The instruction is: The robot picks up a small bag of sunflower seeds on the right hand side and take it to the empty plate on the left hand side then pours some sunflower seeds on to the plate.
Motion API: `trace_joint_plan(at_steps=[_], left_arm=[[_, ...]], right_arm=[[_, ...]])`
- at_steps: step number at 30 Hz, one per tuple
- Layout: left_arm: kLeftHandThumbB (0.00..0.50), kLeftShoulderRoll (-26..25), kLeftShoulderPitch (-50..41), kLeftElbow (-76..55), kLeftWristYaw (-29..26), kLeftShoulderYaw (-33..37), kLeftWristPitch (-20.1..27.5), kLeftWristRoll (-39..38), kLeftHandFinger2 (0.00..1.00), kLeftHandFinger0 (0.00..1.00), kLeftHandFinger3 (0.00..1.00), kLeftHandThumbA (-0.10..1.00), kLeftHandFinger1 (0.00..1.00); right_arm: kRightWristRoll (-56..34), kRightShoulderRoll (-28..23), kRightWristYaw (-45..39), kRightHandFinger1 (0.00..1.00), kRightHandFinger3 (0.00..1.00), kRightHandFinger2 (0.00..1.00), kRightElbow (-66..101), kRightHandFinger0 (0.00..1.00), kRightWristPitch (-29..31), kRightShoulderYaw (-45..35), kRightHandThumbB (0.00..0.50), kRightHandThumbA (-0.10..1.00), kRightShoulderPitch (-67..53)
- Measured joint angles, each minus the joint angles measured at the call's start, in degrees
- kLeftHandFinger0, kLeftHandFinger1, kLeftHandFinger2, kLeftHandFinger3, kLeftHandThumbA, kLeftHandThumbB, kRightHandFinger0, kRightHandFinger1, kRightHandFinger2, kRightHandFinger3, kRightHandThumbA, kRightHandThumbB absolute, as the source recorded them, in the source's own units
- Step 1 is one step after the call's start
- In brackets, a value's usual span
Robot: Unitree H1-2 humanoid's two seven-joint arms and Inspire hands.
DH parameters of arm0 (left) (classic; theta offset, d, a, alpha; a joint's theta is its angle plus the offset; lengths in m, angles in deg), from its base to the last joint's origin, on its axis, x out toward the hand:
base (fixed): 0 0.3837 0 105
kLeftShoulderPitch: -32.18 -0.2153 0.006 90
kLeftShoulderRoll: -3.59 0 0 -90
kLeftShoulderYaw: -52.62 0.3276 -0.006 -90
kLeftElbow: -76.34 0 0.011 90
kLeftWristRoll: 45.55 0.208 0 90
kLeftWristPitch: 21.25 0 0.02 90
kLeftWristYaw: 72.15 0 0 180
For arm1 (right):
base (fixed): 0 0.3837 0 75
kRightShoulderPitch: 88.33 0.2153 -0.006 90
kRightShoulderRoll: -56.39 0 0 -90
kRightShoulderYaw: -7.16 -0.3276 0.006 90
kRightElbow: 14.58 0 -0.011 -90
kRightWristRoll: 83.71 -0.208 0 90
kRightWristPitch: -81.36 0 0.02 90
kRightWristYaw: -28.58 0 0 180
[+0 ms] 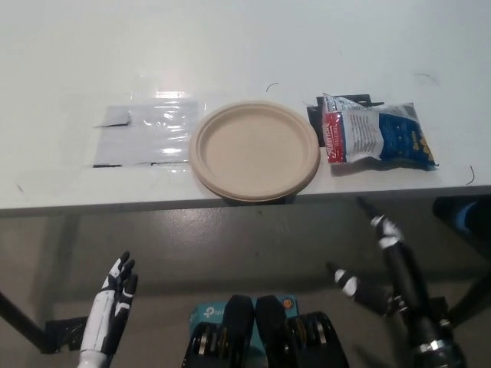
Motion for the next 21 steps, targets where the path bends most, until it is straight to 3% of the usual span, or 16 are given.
trace_joint_plan(at_steps=[3, 4, 5, 9, 14, 21], left_arm=[[0.072, 0.0, 0.2, 0.0, 0.0, 0.3, 0.4, 0.0, 1.00, 1.00, 1.00, 1.00, 1.00], [0.075, 0.0, 0.2, 0.0, 0.0, 0.4, 0.5, 0.0, 1.00, 1.00, 1.00, 1.00, 1.00], [0.065, 0.0, 0.2, 0.0, 0.0, 0.4, 0.6, 0.0, 1.00, 1.00, 1.00, 1.00, 1.00], [0.065, -0.1, 0.2, -0.1, 0.0, 0.6, 0.6, 0.0, 1.00, 1.00, 1.00, 1.00, 1.00], [0.071, -0.2, 0.3, -0.2, 0.0, 0.6, 0.6, 0.0, 1.00, 1.00, 1.00, 1.00, 1.00], [0.070, -0.4, 1.0, -0.3, 0.0, 0.7, 0.6, 0.0, 1.00, 1.00, 1.00, 1.00, 1.00]], right_arm=[[1.2, -0.8, -0.1, 1.00, 1.00, 1.00, 2.9, 1.00, -1.2, -1.5, 0.220, 0.75, 2.2], [1.6, -1.2, -0.3, 1.00, 1.00, 1.00, 3.1, 1.00, -1.9, -2.1, 0.186, 0.68, 3.7], [1.9, -1.6, -0.4, 1.00, 1.00, 1.00, 3.2, 1.00, -2.5, -2.6, 0.242, 0.68, 4.9], [3.3, -3.4, -0.5, 1.00, 1.00, 1.00, 1.9, 1.00, -4.7, -4.0, 0.275, 0.70, 10.5], [4.9, -5.4, -0.6, 1.00, 1.00, 1.00, -2.9, 1.00, -7.9, -4.3, 0.347, 0.52, 16.9], [7.3, -8.3, -0.3, 1.00, 1.00, 1.00, -17.0, 1.00, -9.4, -3.4, 0.409, 0.57, 24.3]])
